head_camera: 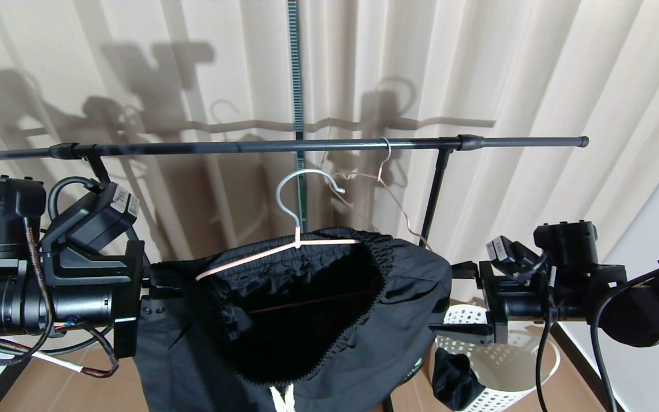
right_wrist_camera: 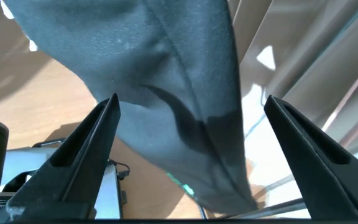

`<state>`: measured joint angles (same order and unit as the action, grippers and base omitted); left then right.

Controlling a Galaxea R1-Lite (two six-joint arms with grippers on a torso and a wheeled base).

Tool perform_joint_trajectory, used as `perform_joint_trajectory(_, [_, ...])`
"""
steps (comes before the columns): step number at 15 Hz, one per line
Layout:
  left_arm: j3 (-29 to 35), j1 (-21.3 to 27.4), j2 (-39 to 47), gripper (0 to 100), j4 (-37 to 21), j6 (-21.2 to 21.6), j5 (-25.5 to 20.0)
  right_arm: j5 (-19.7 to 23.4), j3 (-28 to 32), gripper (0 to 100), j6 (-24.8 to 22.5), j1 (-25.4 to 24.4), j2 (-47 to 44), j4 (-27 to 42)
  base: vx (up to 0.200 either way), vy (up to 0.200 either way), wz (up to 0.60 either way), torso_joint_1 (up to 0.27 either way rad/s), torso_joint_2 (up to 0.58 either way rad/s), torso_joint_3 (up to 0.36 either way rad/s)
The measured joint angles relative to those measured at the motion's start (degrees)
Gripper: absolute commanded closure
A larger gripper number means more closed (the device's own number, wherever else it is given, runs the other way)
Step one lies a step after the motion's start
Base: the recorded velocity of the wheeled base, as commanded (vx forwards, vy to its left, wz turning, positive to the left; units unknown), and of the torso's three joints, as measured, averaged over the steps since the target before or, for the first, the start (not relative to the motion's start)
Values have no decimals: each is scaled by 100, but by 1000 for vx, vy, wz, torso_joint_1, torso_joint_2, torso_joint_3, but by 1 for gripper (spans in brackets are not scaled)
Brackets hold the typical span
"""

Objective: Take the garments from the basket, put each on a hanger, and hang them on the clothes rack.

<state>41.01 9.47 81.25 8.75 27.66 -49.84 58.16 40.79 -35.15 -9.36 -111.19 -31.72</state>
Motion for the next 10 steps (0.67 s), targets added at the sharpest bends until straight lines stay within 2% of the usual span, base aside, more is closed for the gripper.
perform_joint_trajectory(2, [-52,6,-44,100,9,-150,-138,-52,24,0,9,-91,-69,0,0,0,0,0,0,0])
perform_joint_trajectory(3, [-77,4,-72,100,11,-234,-171,-57,28,100,11,-118,-96,0,0,0,0,0,0,0])
perform_joint_trajectory(7, [-179,-52,-156,100,16,-385,-180,-105,-55,100,12,-119,-72,9,0,0,0,0,0,0])
perform_joint_trajectory(10, [-312,-278,-230,100,16,-480,-187,-105,-215,100,20,151,210,27,0,0,0,0,0,0])
